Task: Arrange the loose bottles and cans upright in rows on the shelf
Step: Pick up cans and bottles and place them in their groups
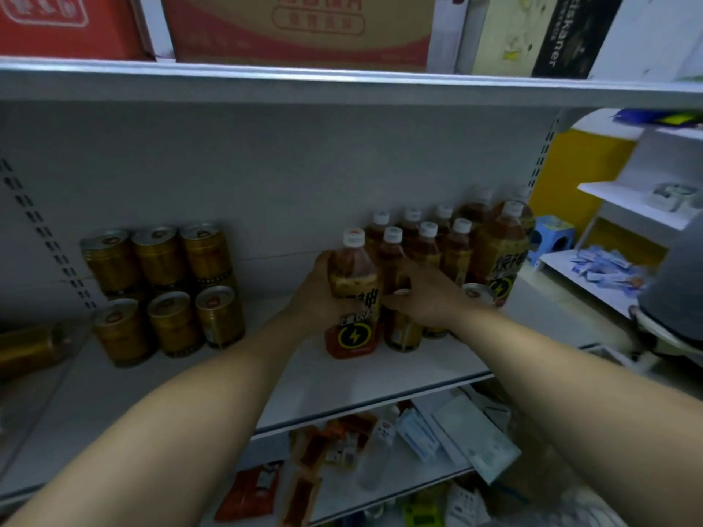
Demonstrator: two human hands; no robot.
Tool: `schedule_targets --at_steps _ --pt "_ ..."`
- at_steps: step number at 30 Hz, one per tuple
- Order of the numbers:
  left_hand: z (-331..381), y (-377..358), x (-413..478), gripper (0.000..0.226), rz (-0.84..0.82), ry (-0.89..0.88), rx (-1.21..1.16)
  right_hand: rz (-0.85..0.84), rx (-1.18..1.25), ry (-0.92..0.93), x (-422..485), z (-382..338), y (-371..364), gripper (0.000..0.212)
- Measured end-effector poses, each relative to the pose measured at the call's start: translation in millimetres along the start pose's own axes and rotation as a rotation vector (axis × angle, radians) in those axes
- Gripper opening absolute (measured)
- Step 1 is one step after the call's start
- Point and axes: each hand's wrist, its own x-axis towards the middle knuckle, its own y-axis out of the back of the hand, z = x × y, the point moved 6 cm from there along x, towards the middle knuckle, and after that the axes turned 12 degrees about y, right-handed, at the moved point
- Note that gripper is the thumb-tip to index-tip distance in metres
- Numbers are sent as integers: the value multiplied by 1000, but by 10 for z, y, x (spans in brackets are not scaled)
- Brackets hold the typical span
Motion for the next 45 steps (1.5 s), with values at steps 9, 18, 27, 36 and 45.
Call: schedule_targets --at_steps 9,18,27,36,45 --pt "-112 186 -403 80 -26 -21 12 -52 -156 29 -91 -10 -286 59" --pt "44 -168 -702 83 -121 -55 -26 46 -52 -102 -682 145 -214 44" --pt "576 -1220 -687 87 -219 -100 -49 44 -139 -337 -1248 1238 256 65" --pt "1116 -2559 -78 85 -132 -42 -27 -140 -210 -392 -1579 2827 726 70" --pt "1425 -2994 349 75 -24 -117 155 -235 -27 -331 -1556 3443 493 74"
